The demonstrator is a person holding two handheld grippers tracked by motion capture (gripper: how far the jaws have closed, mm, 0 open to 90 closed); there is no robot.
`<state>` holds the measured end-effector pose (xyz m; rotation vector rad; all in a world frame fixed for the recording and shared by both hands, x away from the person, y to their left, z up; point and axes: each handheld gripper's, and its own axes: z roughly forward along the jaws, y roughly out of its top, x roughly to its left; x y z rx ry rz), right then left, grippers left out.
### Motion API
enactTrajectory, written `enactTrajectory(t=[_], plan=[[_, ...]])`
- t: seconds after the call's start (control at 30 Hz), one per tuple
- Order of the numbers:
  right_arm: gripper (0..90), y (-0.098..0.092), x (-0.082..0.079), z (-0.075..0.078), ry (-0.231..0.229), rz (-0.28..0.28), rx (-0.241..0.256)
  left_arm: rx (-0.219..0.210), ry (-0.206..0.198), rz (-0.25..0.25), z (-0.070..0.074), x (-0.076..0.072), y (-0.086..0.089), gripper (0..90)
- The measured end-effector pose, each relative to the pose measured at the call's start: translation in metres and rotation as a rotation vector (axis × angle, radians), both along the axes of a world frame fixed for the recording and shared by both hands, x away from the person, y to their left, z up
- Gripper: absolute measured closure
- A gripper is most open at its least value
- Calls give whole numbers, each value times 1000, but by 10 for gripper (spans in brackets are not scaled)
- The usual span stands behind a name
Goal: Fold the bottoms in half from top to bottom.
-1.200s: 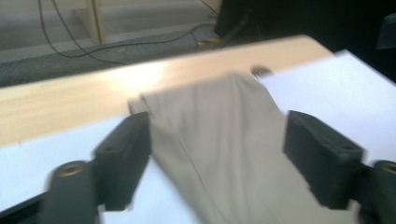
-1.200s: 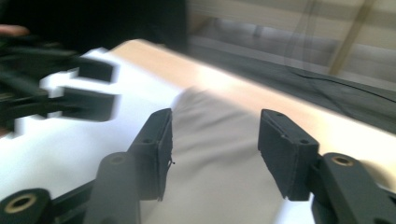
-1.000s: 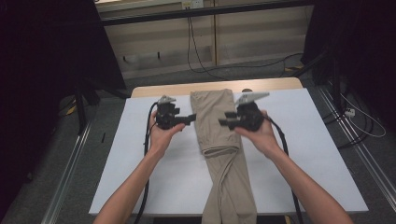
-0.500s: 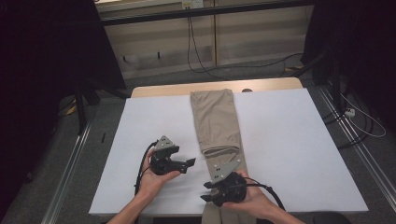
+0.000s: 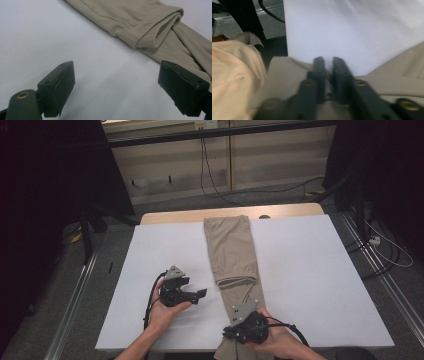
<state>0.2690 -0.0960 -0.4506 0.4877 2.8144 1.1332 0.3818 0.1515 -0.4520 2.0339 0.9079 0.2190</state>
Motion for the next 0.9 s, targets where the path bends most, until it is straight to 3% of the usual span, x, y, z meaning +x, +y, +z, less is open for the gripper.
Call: enactTrajectory(t=[0.17, 0.23, 0.3, 0.37, 0.53, 0.8, 0.9], plan=[[899, 0, 1, 1, 9, -18, 8, 8, 3, -13, -1, 0, -3, 145], [900, -3, 4, 6, 14, -55, 66, 10, -1, -13, -1, -1, -3, 150], [900, -7, 10, 13, -10, -104, 105, 8, -4, -7, 0, -1, -2, 153], [900, -12, 19, 20, -18, -164, 152, 4, -5, 2, 0, -1, -2, 153], [900, -21, 45, 41, -90, -290, 223, 0, -11, 15, 1, -1, 0, 165], [900, -35, 95, 73, -141, -435, 346, -17, 0, 10, 2, -1, 2, 220], [900, -37, 109, 83, -170, -482, 358, -6, -4, -13, 1, -3, -1, 224]])
